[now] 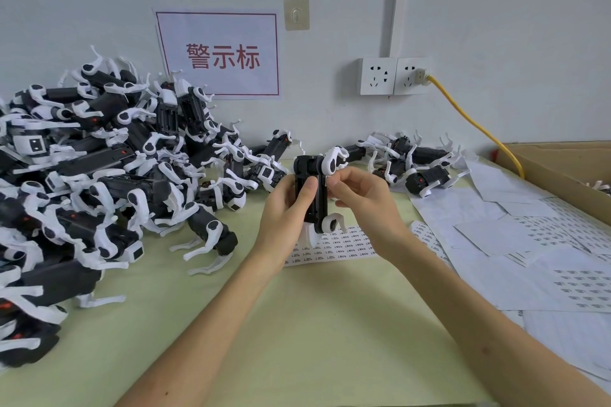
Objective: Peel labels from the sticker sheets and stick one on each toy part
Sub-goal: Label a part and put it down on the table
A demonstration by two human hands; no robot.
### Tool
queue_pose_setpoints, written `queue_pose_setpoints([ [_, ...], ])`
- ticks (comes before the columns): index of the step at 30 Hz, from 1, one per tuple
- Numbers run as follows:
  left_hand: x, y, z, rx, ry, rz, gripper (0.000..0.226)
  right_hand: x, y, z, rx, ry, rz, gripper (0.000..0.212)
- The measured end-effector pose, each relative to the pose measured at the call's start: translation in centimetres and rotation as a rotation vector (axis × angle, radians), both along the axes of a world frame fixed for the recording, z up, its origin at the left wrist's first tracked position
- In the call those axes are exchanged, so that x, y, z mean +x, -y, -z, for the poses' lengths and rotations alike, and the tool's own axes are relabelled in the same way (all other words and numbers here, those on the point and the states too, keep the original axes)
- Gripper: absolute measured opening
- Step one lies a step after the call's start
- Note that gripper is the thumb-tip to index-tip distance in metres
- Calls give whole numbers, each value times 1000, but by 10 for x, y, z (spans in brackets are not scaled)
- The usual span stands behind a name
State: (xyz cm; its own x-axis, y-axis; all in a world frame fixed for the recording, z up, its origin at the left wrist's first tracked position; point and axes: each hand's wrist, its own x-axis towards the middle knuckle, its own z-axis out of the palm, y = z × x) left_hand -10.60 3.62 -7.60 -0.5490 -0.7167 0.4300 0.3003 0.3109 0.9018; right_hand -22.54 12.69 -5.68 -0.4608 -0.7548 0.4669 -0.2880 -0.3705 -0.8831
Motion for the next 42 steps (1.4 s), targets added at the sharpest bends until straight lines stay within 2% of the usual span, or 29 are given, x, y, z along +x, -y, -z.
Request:
queue_pose_setpoints([
  [4, 0, 2, 1, -37, -8, -7, 30, 0, 0, 0, -11, -5, 5, 18],
  [17, 1, 2, 2, -139, -2, -54, 27, -2, -1, 1, 2, 45, -8, 15],
  [21, 1, 1, 5, -169, 10, -54, 22, -3, 0, 1, 54, 159, -49, 17],
  [24, 2, 0, 3, -139, -4, -29, 22, -3, -1, 0, 128, 319, -130, 26],
  [27, 1, -3, 1, 19, -27, 53, 31, -3, -3, 0, 224, 384, -139, 39],
  [30, 0, -8, -3, 258, -27, 142, 52, 0, 0, 1, 245, 366, -151, 34],
  [32, 2, -7, -5, 341, -32, 176, 58, 1, 0, 0, 228, 362, -143, 31],
  [39, 4, -8, -10, 353, -39, 203, 48, 9, -2, 0, 139, 117, -56, 36],
  [42, 4, -11, -10, 274, -1, 193, 57, 8, -3, 0, 127, 103, -54, 40],
])
